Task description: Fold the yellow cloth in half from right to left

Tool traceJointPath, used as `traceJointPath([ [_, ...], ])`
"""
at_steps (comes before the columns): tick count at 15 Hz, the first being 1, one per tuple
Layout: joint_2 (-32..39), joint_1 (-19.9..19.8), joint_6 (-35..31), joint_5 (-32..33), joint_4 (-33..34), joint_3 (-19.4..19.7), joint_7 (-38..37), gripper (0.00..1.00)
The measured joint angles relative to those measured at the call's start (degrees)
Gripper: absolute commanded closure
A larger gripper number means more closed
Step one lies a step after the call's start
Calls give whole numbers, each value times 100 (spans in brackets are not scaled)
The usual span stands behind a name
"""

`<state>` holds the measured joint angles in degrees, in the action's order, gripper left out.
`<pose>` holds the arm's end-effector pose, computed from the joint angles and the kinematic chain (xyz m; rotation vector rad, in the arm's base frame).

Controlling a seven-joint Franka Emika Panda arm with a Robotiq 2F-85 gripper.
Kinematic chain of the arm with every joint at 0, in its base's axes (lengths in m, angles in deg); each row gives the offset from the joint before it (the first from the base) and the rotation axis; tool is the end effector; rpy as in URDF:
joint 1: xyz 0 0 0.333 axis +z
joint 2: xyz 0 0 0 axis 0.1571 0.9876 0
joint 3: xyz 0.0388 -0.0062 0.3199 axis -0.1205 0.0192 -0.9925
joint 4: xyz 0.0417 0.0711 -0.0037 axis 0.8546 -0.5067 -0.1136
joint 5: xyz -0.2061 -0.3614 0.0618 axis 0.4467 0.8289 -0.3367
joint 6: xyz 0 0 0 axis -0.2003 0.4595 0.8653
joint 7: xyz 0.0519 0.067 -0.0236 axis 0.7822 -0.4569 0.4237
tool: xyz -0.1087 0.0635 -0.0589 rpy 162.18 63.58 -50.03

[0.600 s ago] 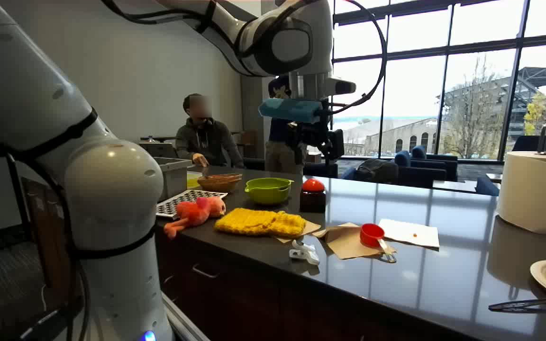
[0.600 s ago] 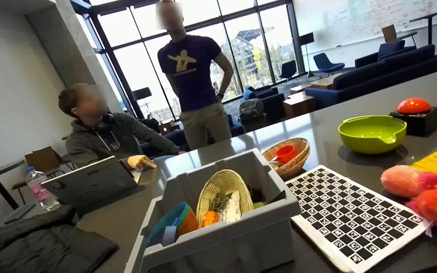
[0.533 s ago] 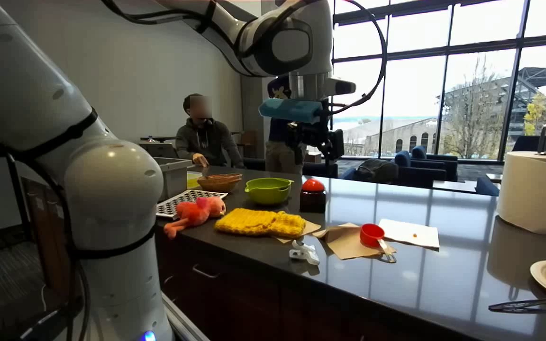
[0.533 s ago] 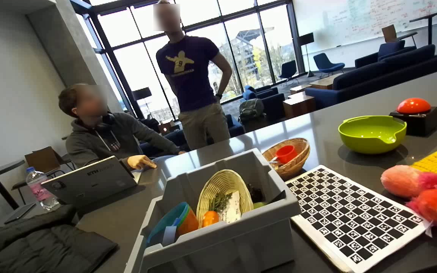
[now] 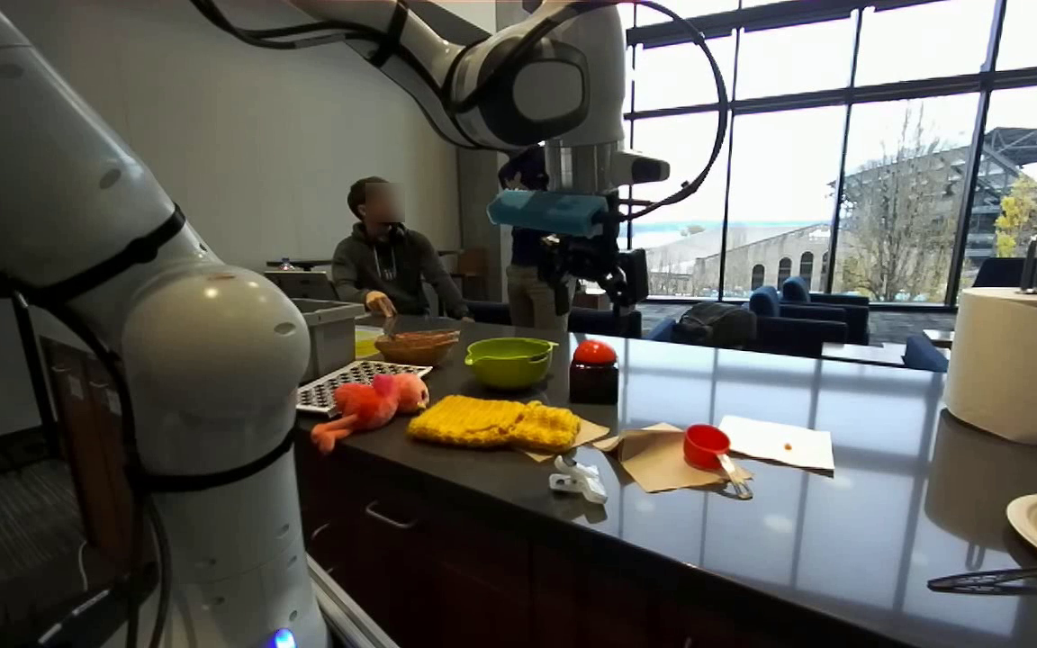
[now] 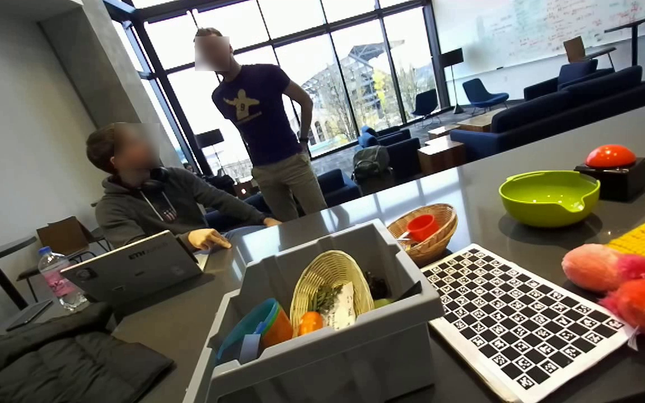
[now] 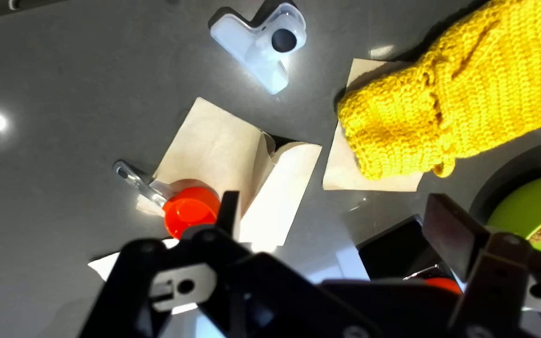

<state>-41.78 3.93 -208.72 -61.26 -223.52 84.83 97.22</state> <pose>0.3836 -0.1416 0.4132 -3.0031 0.1192 -0.3698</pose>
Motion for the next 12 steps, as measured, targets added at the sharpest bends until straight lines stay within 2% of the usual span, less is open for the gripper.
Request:
traceJointPath([
  [4, -86, 29, -186, 13, -340, -239, 353, 0],
  [8, -403, 192, -757, 17, -987, -393, 761, 0],
  [12, -327, 555, -1268, -16, -928, -403, 782, 0],
])
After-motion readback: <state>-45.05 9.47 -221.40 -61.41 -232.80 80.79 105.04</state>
